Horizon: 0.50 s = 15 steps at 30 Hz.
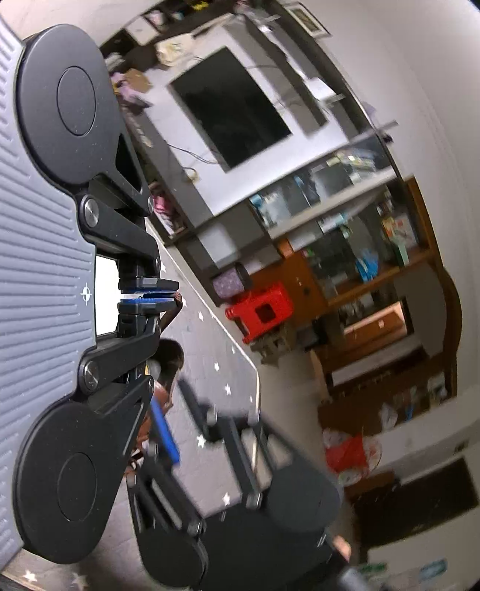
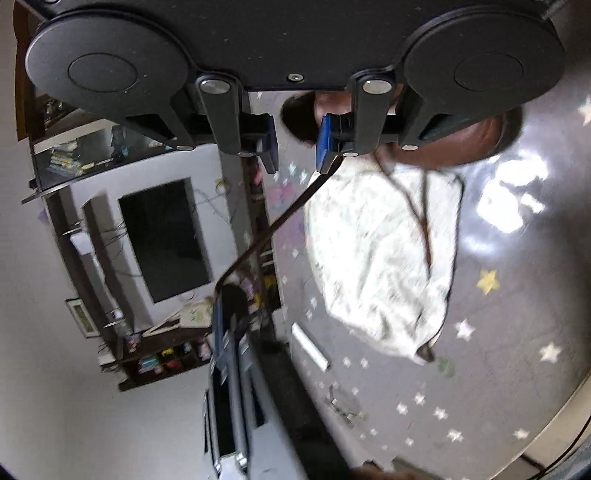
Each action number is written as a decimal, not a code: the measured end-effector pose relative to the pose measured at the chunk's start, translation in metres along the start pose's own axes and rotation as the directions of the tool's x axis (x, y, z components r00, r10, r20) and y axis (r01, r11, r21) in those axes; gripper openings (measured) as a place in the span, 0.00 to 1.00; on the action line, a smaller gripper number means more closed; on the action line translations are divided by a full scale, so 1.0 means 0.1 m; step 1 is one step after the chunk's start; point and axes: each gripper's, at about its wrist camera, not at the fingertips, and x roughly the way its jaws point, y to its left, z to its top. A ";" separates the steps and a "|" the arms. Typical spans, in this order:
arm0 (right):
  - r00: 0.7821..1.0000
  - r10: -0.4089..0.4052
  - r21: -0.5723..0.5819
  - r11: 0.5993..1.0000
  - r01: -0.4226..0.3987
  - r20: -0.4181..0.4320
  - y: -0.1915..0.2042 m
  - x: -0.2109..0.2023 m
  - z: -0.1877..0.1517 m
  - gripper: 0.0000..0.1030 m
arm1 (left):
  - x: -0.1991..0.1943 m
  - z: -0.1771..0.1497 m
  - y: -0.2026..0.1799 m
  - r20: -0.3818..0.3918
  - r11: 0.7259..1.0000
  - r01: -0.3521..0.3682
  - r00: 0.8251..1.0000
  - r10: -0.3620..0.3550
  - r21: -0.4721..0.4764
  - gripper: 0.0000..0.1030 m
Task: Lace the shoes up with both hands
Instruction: 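Pull the lace up through the eyelet with the left gripper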
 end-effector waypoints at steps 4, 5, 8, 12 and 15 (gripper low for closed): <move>0.998 -0.008 0.025 1.000 0.007 0.055 -0.11 0.00 0.07 0.22 | -0.02 0.03 -0.09 0.009 0.998 0.024 1.000 -0.024 0.058 0.02; 0.998 -0.010 0.027 1.000 0.008 0.061 -0.12 0.00 0.08 0.22 | -0.02 0.03 -0.11 0.011 0.997 0.031 0.999 -0.031 0.068 0.02; 0.997 -0.006 0.042 0.999 0.003 0.083 -0.19 0.00 0.10 0.22 | -0.02 0.03 -0.14 0.015 0.995 0.042 0.999 -0.043 0.085 0.02; 0.996 0.000 0.042 0.999 -0.003 0.087 -0.21 -0.01 0.10 0.15 | -0.04 0.01 -0.15 0.020 0.994 0.056 0.998 -0.058 0.093 0.02; 0.996 0.002 0.061 0.998 -0.008 0.087 -0.26 -0.02 0.10 0.11 | -0.05 0.00 -0.16 0.025 0.994 0.061 0.998 -0.063 0.095 0.03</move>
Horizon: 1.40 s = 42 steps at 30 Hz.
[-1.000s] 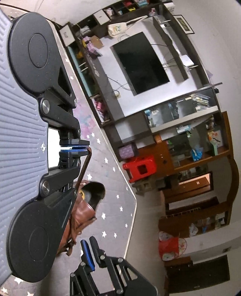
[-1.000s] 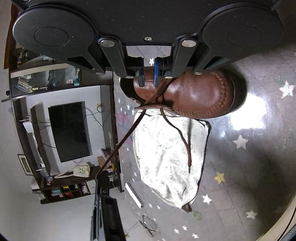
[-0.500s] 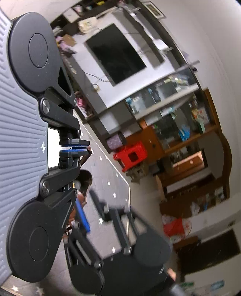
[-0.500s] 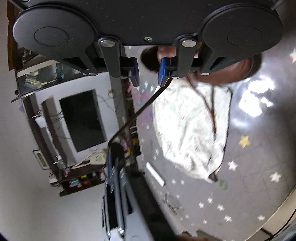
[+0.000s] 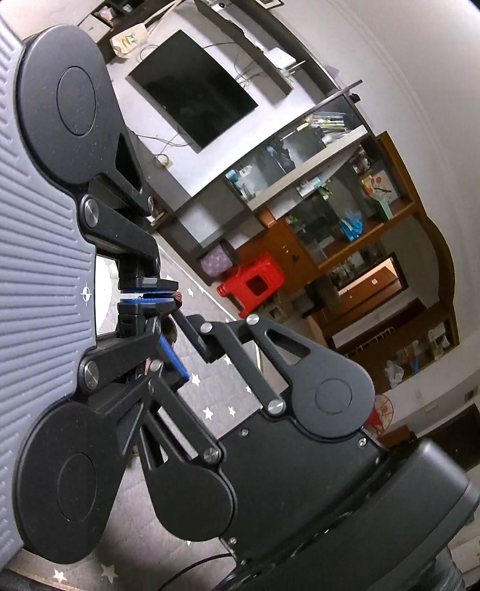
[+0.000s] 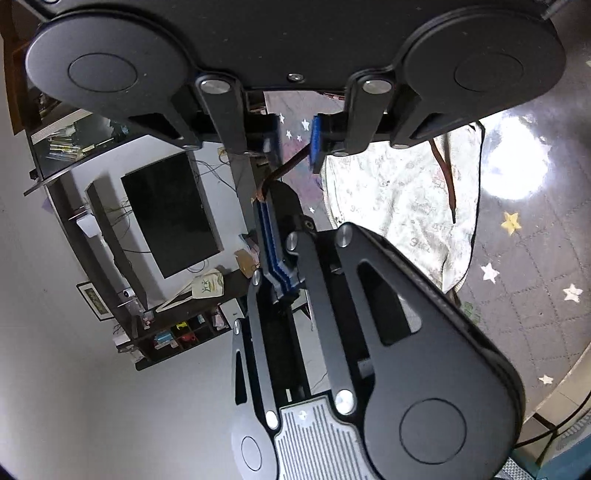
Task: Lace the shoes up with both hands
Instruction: 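Pull the lace up through the eyelet with the left gripper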
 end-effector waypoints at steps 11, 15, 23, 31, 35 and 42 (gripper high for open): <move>0.999 -0.036 0.114 0.993 0.037 -0.008 -0.16 -0.08 -0.01 0.02 | -0.11 -0.05 0.05 0.027 0.999 0.008 1.000 -0.007 -0.052 0.14; 0.999 -0.054 0.149 0.987 0.054 -0.003 -0.19 -0.14 -0.02 0.02 | -0.05 -0.11 0.07 0.003 0.997 0.024 1.000 -0.024 -0.075 0.18; 0.997 -0.082 0.205 0.976 0.080 0.000 -0.26 -0.25 -0.05 0.02 | 0.30 -0.08 0.04 0.009 0.990 0.072 0.997 -0.072 -0.121 0.18; 0.998 -0.066 0.244 0.968 0.065 -0.002 -0.32 -0.30 -0.09 0.02 | 0.50 -0.01 -0.02 0.050 0.984 0.096 0.995 -0.089 -0.153 0.18; 0.998 -0.059 0.272 0.961 0.057 -0.002 -0.34 -0.34 -0.12 0.02 | 0.53 0.01 -0.02 0.065 0.981 0.109 0.993 -0.099 -0.159 0.06; 0.997 -0.074 0.283 0.956 0.074 -0.010 -0.36 -0.38 -0.15 0.02 | 0.48 0.01 -0.07 0.079 0.979 0.127 0.990 -0.115 -0.162 0.02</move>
